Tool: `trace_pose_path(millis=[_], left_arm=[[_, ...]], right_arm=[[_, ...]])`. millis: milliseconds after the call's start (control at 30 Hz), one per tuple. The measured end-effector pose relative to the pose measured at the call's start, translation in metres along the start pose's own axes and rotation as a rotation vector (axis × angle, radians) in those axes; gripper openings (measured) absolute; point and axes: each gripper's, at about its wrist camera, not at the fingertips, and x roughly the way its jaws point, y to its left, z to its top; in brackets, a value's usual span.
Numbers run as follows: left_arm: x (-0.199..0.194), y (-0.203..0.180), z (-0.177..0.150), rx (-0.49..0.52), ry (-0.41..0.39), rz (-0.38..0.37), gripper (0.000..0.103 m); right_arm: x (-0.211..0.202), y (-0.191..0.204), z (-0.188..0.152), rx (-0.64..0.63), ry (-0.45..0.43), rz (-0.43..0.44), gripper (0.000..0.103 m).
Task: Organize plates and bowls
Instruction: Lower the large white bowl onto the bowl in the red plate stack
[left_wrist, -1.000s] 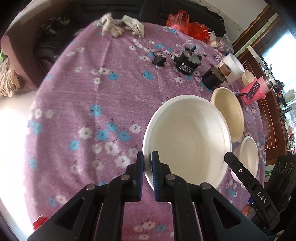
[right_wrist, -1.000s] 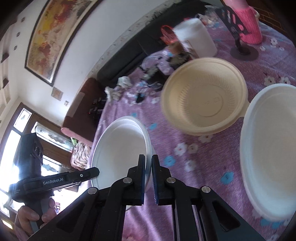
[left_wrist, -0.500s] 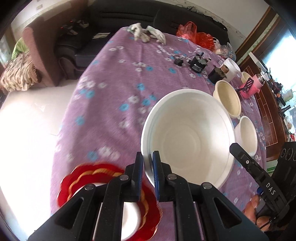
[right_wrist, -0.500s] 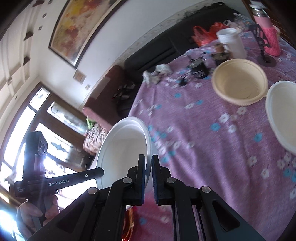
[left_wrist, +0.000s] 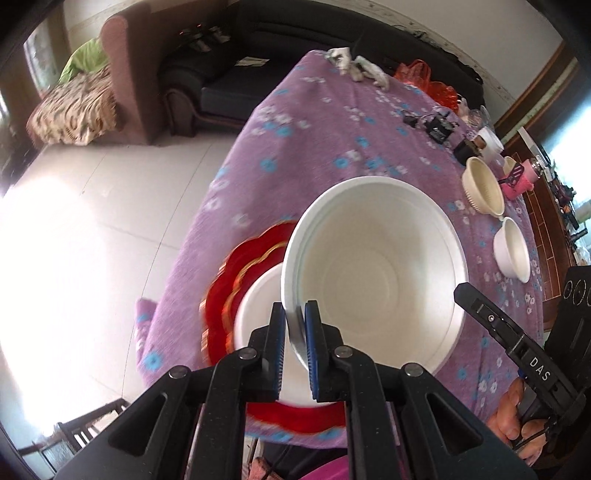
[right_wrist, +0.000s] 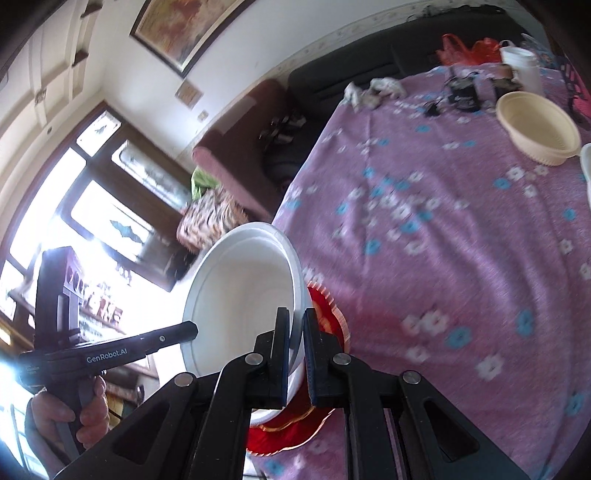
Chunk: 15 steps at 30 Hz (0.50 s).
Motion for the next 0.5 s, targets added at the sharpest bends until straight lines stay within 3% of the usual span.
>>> trace_pose_path(millis=[267, 500], left_arm=[[0.005, 0.026, -0.025, -0.015, 0.06, 0.006, 0.012], [0.011, 0.03, -0.029, -0.006, 0.098, -0.001, 0.013]], right_arm=[[0.026, 0.014, -0.021, -0.017, 0.086, 0.003, 0.009], [0.034, 0.016, -0.025, -0.021, 0.109, -0.009, 0.009]])
